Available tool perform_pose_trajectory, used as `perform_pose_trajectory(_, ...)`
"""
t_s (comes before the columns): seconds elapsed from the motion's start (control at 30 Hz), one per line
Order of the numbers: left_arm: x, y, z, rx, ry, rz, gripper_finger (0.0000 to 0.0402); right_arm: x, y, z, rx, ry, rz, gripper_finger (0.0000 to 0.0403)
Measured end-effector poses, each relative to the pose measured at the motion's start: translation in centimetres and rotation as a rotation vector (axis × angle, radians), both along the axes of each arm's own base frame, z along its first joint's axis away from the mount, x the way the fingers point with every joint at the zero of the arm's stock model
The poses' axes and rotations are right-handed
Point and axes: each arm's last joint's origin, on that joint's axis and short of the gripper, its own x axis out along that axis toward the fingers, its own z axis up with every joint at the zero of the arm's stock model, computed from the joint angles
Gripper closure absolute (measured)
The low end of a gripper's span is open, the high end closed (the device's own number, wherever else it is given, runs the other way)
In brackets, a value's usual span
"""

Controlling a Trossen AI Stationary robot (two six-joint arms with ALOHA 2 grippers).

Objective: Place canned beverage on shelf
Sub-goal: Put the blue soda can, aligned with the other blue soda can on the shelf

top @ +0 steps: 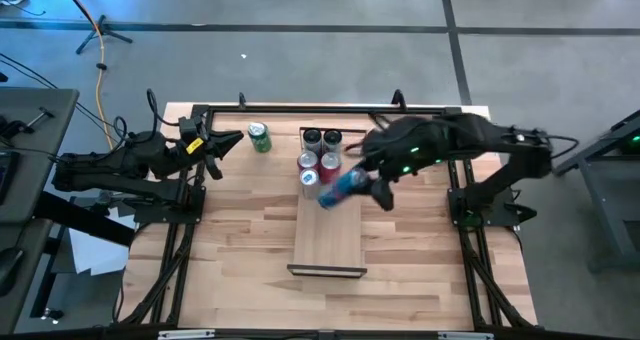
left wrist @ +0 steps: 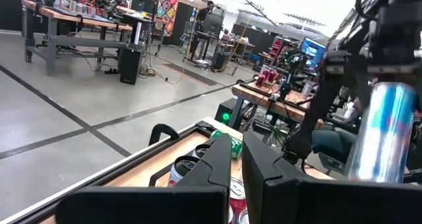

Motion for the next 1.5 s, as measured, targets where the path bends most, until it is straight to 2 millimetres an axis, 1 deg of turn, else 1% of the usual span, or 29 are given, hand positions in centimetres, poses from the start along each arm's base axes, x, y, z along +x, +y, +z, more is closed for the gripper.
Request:
perform_pose_trajectory(0.07, 0.0, 0.0, 0.0, 0.0, 0.0, 0.0, 0.0401, 1.2, 0.5, -0.9, -0.011, 0.11, 0.017, 0.0173)
perform_pose_trajectory(0.23, 0.0, 0.0, 0.0, 0.0, 0.0, 0.0, 0.0401, 4.4, 1.6, -4.3, -0.034, 0.34, 0.032, 0.0173)
perform_pose_trajectory(0.37, 0.0, 0.0, 0.0, -0.001, 0.0, 0.0, 0.0401, 6.6, 2.7, -7.6, -0.109, 0.48, 0.025, 0.0173)
perform_pose_trajectory(0.5, 0.0, 0.0, 0.0, -0.001, 0.0, 0.0, 0.0401, 8.0, 3.4, -10.4, -0.176, 0.605, -0.032, 0.0173)
perform_pose_trajectory(0.6, 0.0, 0.0, 0.0, 0.0, 0.0, 0.0, 0.0401, 9.1, 3.7, -12.5, -0.179, 0.682, -0.055, 0.0173)
perform_pose_trajectory(0.67, 0.0, 0.0, 0.0, -0.001, 0.0, 0.0, 0.0401, 9.7, 4.0, -13.5, -0.187, 0.709, -0.053, 0.0173)
perform_pose_trajectory(0.77, 0.0, 0.0, 0.0, -0.001, 0.0, -0.001, 0.0401, 10.3, 4.3, -14.4, -0.185, 0.72, -0.046, 0.0173)
perform_pose_trajectory(0.83, 0.0, 0.0, 0.0, -0.001, 0.0, -0.002, 0.0401, 10.6, 4.3, -14.7, -0.184, 0.709, -0.043, 0.0171)
perform_pose_trajectory(1.0, 0.0, 0.0, 0.0, -0.001, 0.0, -0.006, 0.0401, 11.2, 4.4, -14.5, -0.17, 0.649, -0.046, 0.0169)
perform_pose_trajectory(1.1, 0.0, 0.0, 0.0, -0.001, 0.0, -0.006, 0.0401, 11.3, 4.3, -14.5, -0.161, 0.645, -0.048, 0.0169)
perform_pose_trajectory(1.3, 0.0, 0.0, 0.0, -0.005, -0.002, -0.008, 0.0401, 11.4, 4.3, -14.6, -0.152, 0.644, -0.043, 0.0143)
perform_pose_trajectory(1.5, 0.0, 0.0, 0.0, -0.023, -0.012, -0.011, 0.0401, 11.6, 4.1, -16.6, -0.101, 0.678, -0.022, 0.014)
